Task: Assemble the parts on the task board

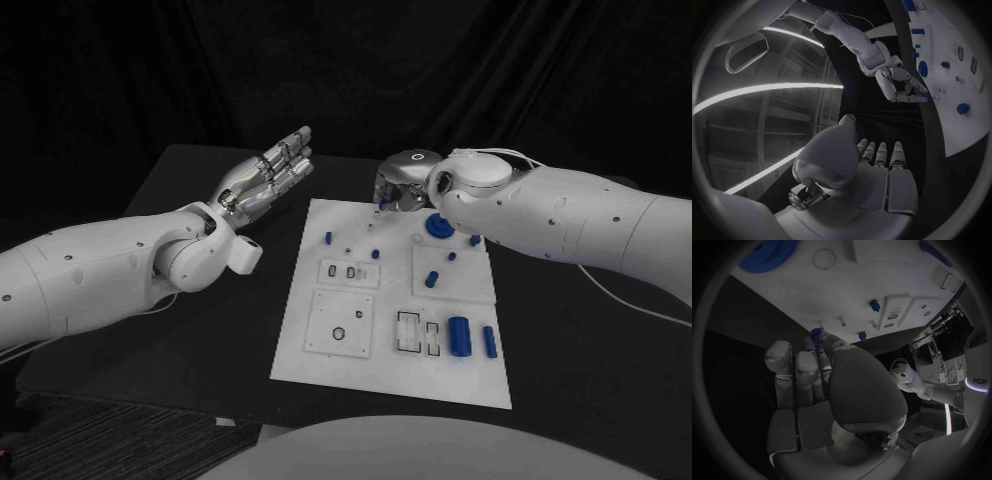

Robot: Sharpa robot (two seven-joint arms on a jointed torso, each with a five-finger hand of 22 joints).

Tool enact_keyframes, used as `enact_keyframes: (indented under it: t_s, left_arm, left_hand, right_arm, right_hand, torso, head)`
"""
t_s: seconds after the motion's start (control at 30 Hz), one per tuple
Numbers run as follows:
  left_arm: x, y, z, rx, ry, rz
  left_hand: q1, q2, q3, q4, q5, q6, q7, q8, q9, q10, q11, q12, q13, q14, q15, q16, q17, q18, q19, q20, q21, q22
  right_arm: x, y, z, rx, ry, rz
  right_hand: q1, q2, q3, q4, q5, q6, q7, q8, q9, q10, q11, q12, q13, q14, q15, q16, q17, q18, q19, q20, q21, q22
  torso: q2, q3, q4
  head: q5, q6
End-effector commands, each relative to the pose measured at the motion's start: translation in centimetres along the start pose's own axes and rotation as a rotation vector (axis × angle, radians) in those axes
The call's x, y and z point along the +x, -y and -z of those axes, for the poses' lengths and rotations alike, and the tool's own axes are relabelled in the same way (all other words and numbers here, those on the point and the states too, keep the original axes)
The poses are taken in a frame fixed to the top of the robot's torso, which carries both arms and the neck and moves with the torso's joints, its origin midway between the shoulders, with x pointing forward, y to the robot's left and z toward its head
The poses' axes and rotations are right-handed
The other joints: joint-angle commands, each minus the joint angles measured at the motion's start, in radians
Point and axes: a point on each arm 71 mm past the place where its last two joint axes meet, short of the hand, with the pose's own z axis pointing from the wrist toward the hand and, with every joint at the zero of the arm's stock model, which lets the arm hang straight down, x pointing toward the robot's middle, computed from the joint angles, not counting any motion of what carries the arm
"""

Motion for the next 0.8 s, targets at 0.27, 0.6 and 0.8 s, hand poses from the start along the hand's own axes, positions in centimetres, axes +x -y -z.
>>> enact_keyframes:
  t_s: [0.27, 0.6, 0.8]
  left_arm:
    - [0.24, 0.04, -0.21, 0.016, -0.014, 0.009]
    - [0.29, -0.02, -0.37, 0.015, -0.018, 0.01]
    - [0.35, -0.07, -0.47, 0.013, -0.022, 0.013]
  left_hand:
    - [0.011, 0.003, 0.002, -0.01, 0.006, 0.006, 0.018, 0.008, 0.002, 0.001, -0.006, -0.007, -0.001, 0.0, 0.005, -0.004, -0.001, 0.008, 0.001, 0.006, -0.003, -0.002]
    - [0.012, 0.004, 0.004, -0.011, 0.007, 0.012, 0.025, 0.009, 0.003, 0.001, -0.005, -0.007, -0.001, 0.0, 0.005, -0.004, -0.001, 0.008, 0.001, 0.007, -0.003, -0.002]
    - [0.012, 0.005, 0.005, -0.012, 0.007, 0.024, 0.035, 0.012, 0.005, 0.001, -0.002, -0.007, -0.001, 0.0, 0.006, -0.004, -0.001, 0.009, 0.001, 0.008, -0.003, -0.002]
  right_arm:
    - [0.33, -0.12, -0.31, 0.023, -0.003, -0.001]
    - [0.39, -0.29, -0.6, 0.028, -0.004, -0.001]
    - [0.72, -0.21, -0.86, 0.046, -0.011, -0.001]
  right_hand:
    - [-0.01, -0.008, -0.001, 0.008, -0.009, -0.007, 0.002, -0.005, -0.002, 0.005, -0.012, 0.007, 0.001, 0.001, -0.002, 0.003, -0.001, -0.002, 0.001, 0.001, 0.001, 0.002]
    - [-0.011, -0.009, -0.001, 0.009, -0.011, -0.008, 0.001, -0.006, -0.003, 0.003, -0.012, 0.007, 0.001, 0.001, -0.002, 0.003, -0.001, -0.002, 0.0, 0.002, 0.001, 0.002]
    - [-0.012, -0.01, 0.001, 0.01, -0.013, -0.012, -0.001, -0.01, -0.004, -0.004, -0.013, 0.006, 0.001, -0.003, -0.002, 0.0, -0.003, 0.003, -0.015, 0.002, -0.029, -0.009]
  torso:
    - [0.0, -0.0005, -0.0012]
    - [0.0, -0.0004, -0.0003]
    - [0.0, -0.0013, -0.0014]
  head:
    - [0.004, 0.0]
    - [0.004, 0.0]
    - [0.002, 0.0]
